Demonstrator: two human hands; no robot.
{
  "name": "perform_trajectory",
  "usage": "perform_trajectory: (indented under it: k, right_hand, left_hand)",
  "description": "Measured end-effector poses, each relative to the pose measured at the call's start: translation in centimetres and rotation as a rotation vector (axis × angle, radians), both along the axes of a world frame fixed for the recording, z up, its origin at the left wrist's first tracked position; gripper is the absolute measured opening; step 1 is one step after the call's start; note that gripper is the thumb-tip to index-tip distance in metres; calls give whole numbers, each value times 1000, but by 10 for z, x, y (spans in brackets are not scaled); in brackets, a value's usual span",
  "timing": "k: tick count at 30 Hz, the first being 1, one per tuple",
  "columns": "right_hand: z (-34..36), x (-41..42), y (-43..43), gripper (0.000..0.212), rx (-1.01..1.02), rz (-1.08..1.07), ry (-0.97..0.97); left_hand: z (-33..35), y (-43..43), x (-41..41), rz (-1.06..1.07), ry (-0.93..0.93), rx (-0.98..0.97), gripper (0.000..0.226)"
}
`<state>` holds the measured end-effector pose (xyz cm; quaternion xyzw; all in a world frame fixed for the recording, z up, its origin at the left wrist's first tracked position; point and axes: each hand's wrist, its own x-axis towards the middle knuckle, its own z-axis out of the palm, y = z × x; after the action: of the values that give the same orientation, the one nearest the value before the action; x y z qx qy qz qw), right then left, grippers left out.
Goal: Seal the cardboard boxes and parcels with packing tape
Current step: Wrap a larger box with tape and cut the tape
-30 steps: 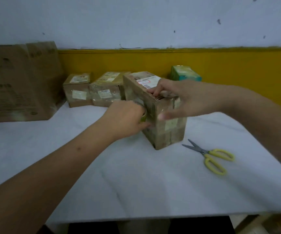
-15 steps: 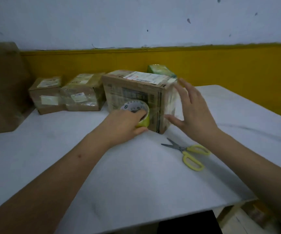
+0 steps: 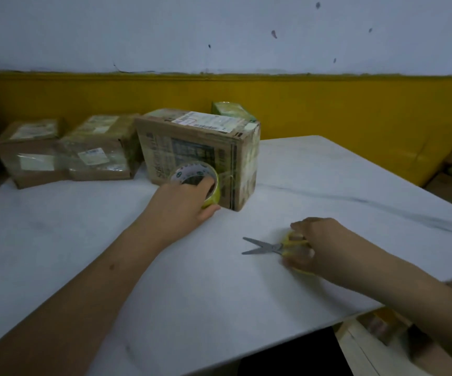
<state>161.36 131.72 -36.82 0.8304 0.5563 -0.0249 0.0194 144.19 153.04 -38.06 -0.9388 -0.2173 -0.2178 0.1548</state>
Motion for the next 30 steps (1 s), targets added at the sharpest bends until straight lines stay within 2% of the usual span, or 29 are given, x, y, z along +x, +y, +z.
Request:
perform_trajectory:
  k: [4, 8, 11, 14, 19, 25, 28, 30]
  right_hand:
    - [-9, 13, -10, 27, 42, 80, 15]
    - [2, 18, -15, 19, -8, 159, -122]
    - [7, 16, -12, 14, -21, 129, -107]
    - [-2, 16, -15, 19, 13, 135, -102]
    - [-6, 14, -24, 40, 37, 183, 104]
    - [7, 7, -25, 41, 30, 127, 42]
    - [29, 9, -24, 36, 210, 113, 46]
    - [51, 11, -5, 34, 508, 127, 130]
  left_hand:
    - [-1, -3, 0, 32, -34, -23, 54]
    - [2, -8, 5, 46, -171, -229, 61]
    - [3, -12, 11, 47, -159, -301, 71]
    - [2, -14, 15, 55, -143, -327, 68]
    - [-1, -15, 17, 54, -139, -398, 67]
    - [-2, -16, 16, 58, -153, -420, 65]
    - [-2, -15, 17, 48, -159, -407, 64]
    - [-3, -14, 18, 31, -169, -424, 62]
